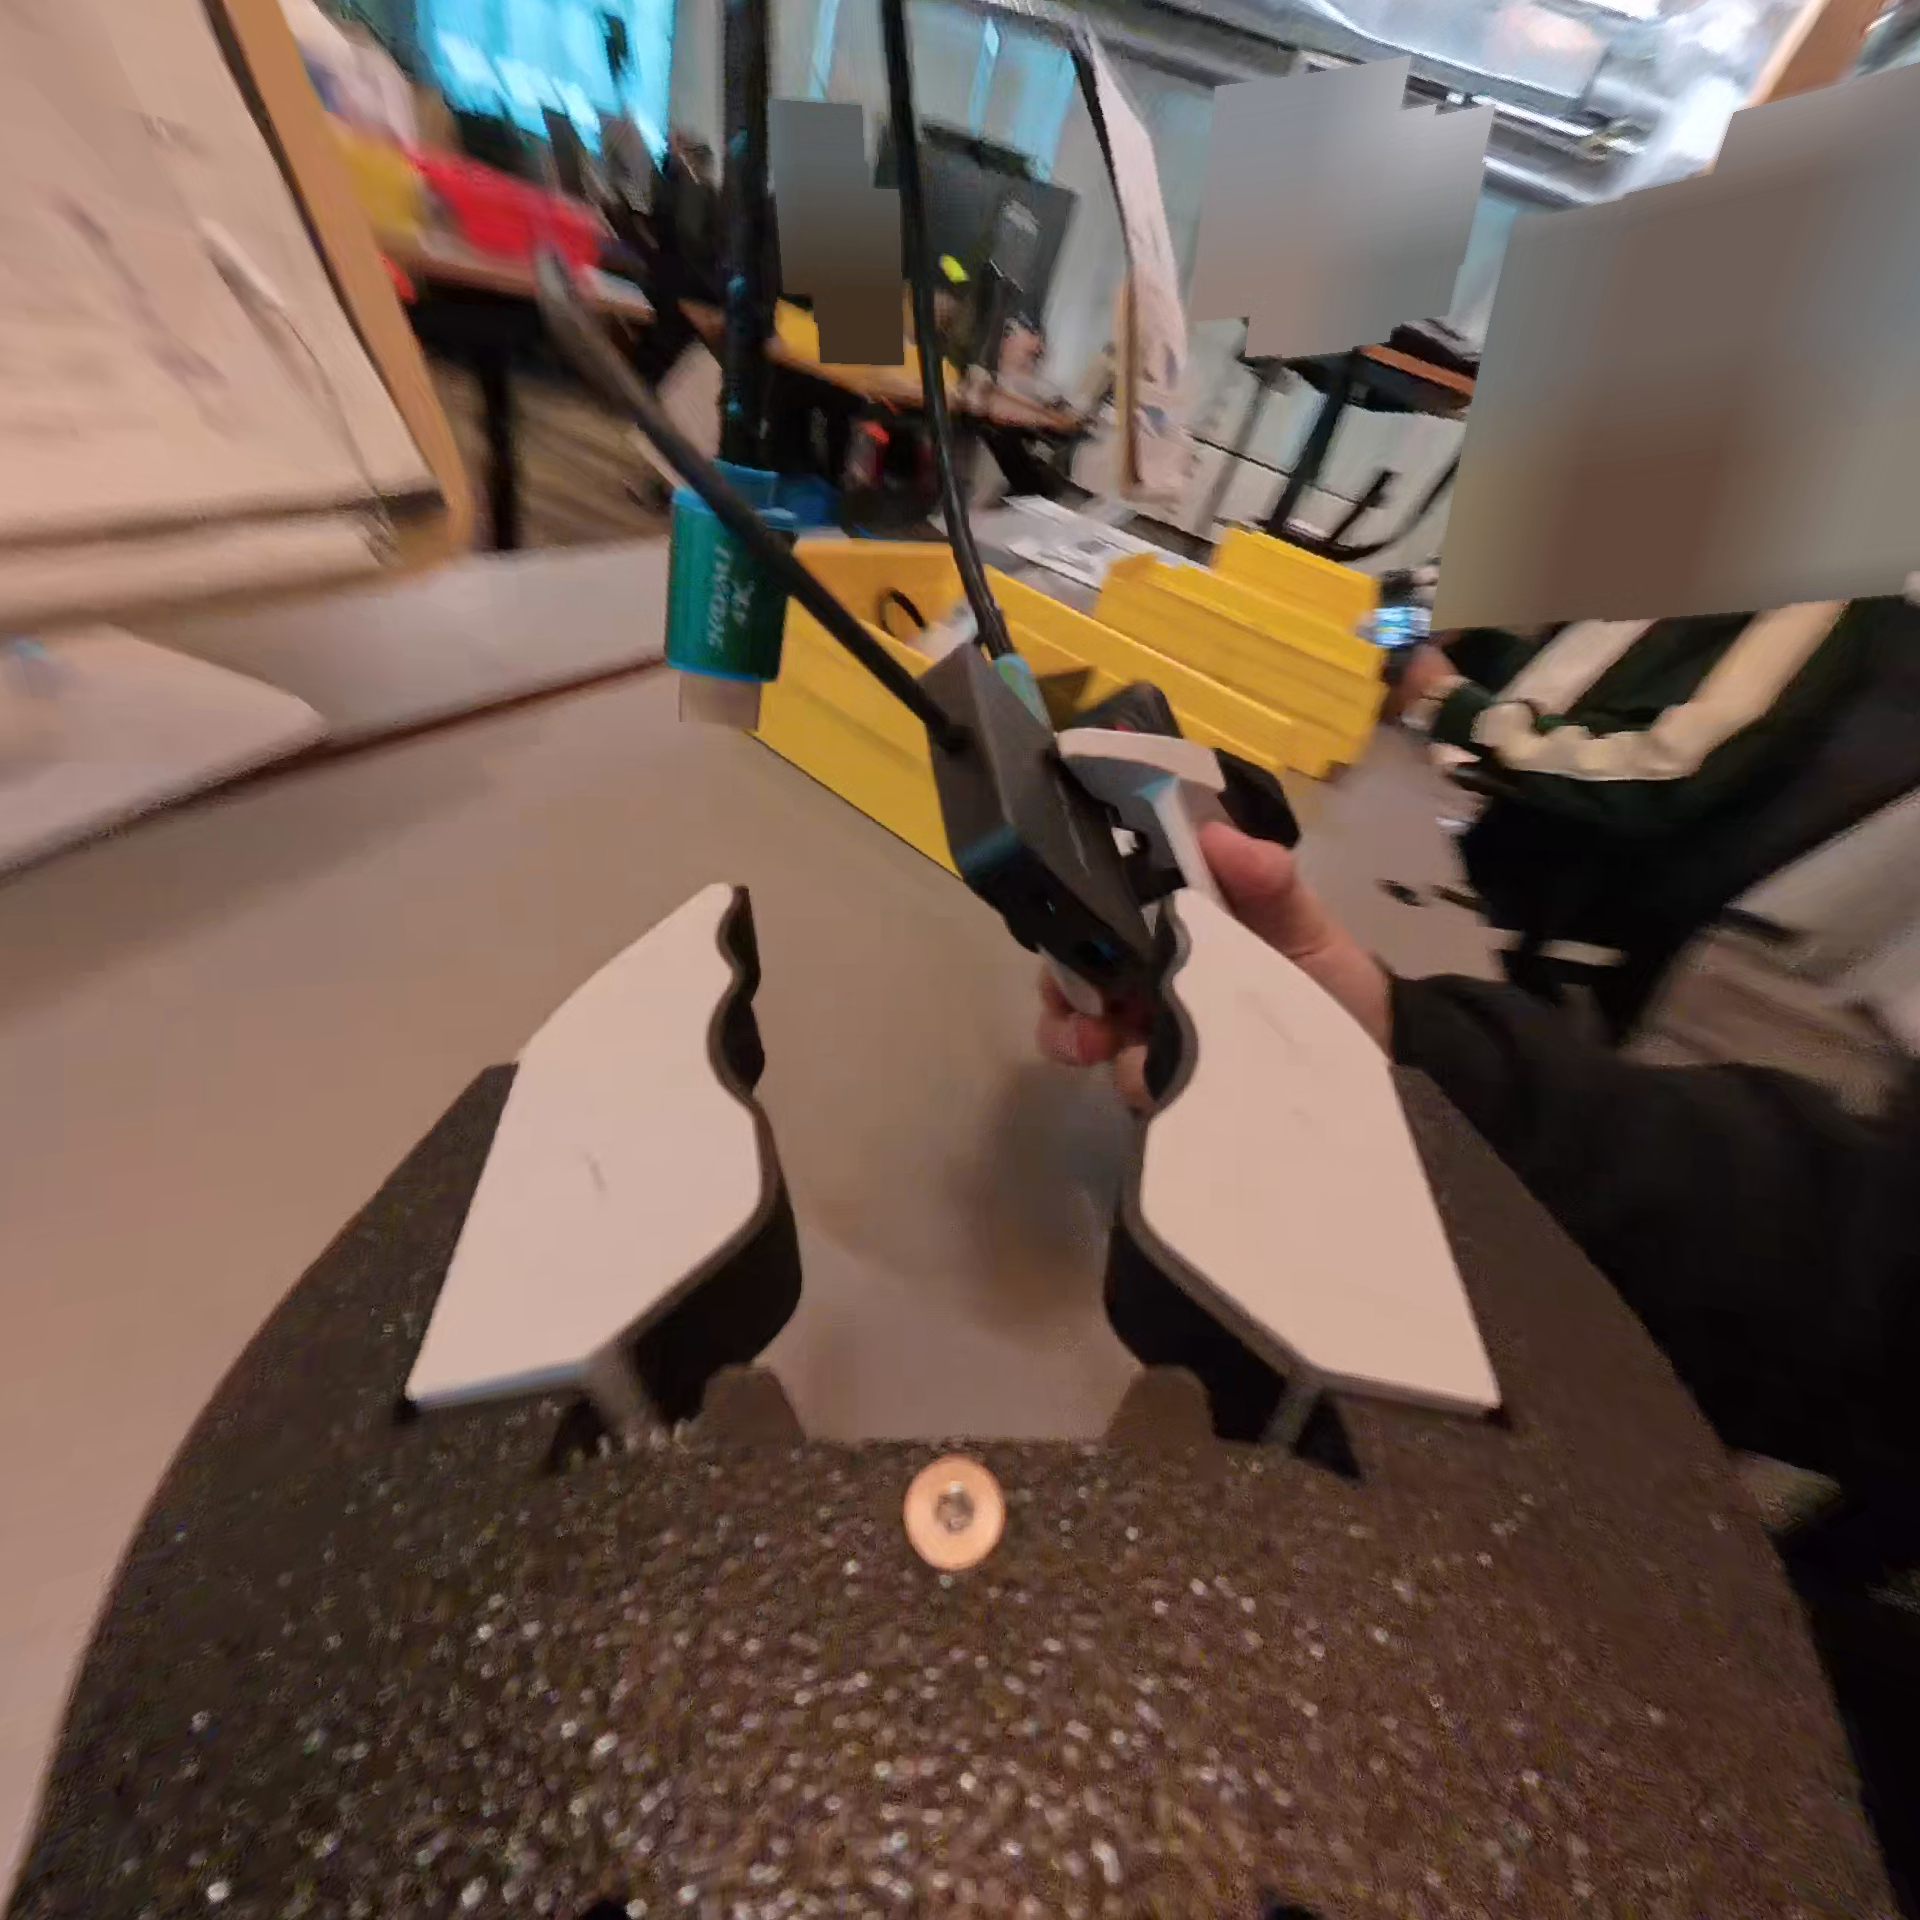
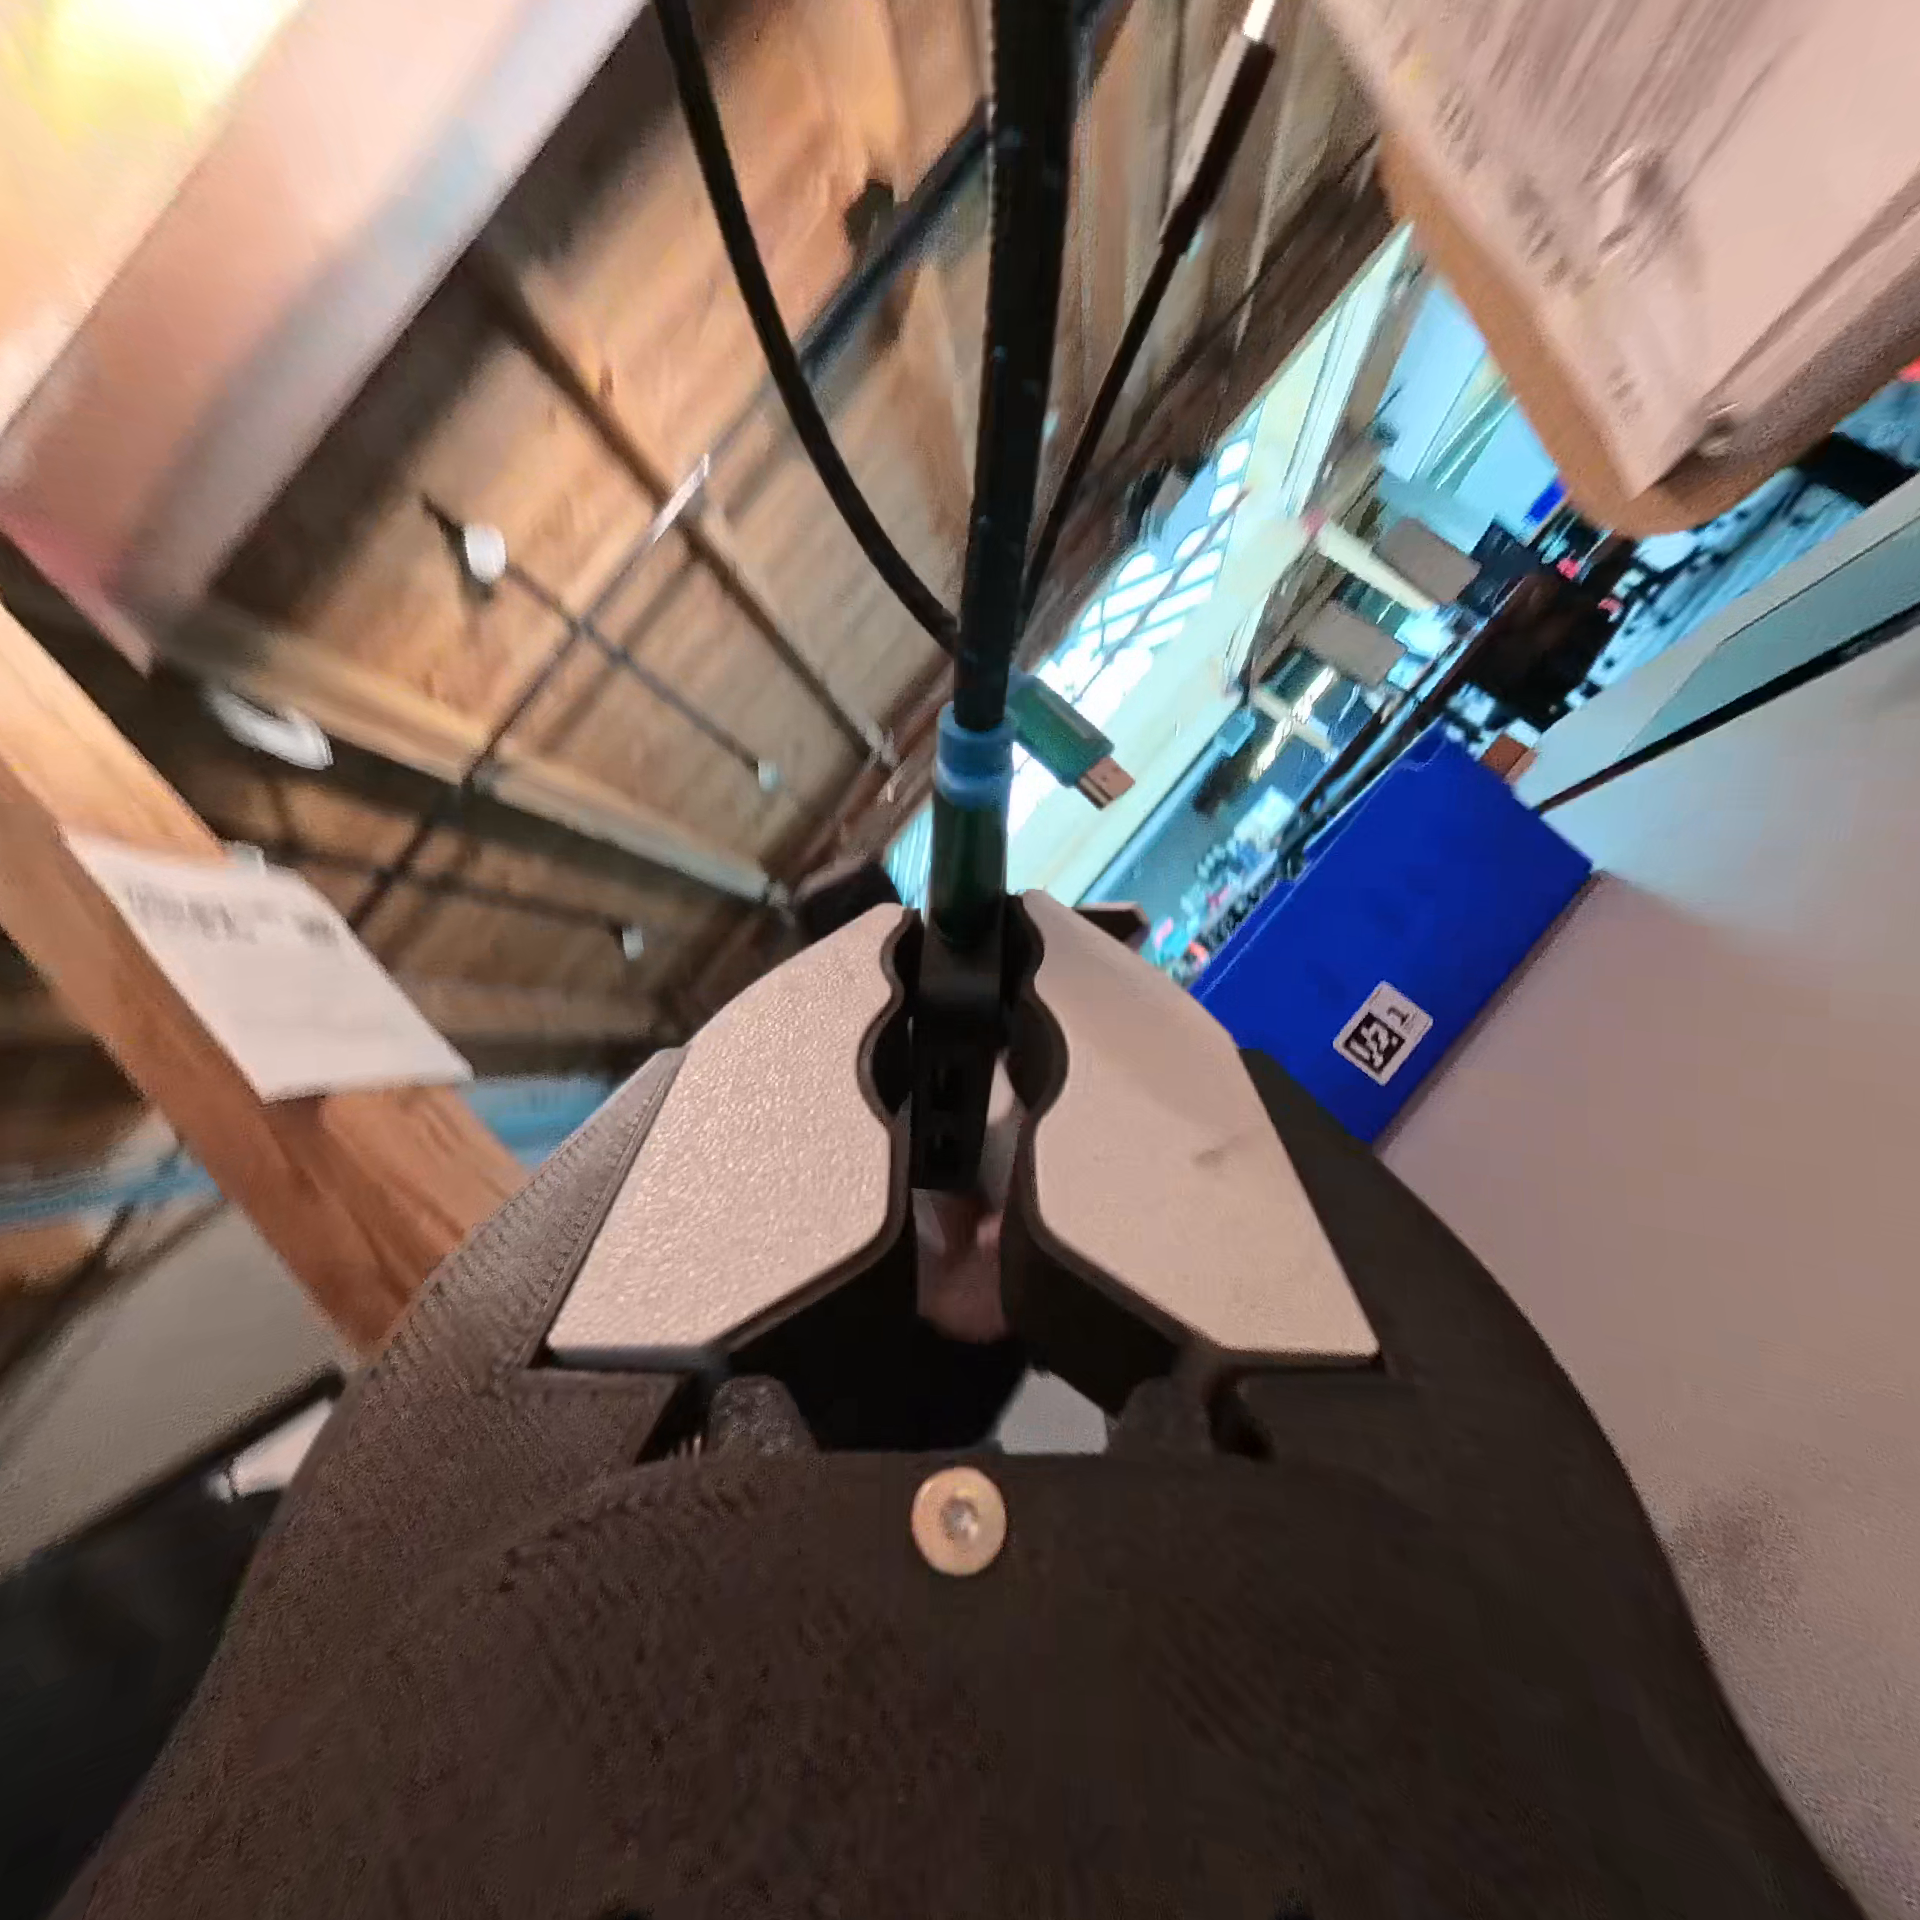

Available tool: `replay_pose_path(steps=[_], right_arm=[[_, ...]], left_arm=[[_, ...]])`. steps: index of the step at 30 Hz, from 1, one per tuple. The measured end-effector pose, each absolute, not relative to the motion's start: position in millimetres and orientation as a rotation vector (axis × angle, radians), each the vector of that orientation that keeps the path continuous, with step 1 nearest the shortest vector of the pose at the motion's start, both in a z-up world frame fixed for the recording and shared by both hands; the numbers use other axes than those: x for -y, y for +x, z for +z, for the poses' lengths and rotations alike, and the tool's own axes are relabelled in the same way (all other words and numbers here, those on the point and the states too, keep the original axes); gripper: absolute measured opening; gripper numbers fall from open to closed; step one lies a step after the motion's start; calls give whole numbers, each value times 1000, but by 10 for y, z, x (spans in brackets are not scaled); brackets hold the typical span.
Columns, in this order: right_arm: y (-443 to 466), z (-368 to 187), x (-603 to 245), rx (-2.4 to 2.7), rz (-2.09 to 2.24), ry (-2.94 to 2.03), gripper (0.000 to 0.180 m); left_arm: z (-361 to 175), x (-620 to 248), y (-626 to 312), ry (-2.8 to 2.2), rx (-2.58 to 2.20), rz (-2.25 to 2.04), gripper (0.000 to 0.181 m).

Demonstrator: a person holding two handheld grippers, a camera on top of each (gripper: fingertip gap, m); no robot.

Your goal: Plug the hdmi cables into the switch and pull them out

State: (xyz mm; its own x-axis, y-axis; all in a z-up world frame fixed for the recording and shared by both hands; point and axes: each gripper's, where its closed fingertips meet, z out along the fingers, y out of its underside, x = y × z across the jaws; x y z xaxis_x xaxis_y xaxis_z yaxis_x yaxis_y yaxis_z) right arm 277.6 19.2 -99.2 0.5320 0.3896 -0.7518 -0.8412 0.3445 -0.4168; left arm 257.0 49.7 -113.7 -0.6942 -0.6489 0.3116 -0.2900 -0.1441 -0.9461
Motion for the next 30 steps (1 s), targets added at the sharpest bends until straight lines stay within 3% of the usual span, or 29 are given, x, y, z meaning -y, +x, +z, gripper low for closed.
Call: replay_pose_path(steps=[6, 15, 30], right_arm=[[2839, -1061, -199, -670, 764, -897, 14], [2745, -1137, -322, -708, 717, -938, 14], [2599, -1179, -429, -650, 731, -1084, 15]], left_arm=[[-1204, -352, 2570, -563, -1654, -1404, 70], [-1244, -367, 2731, -472, -1546, -1191, 73], [-1307, -419, 2663, -360, -1553, -1331, 73]])
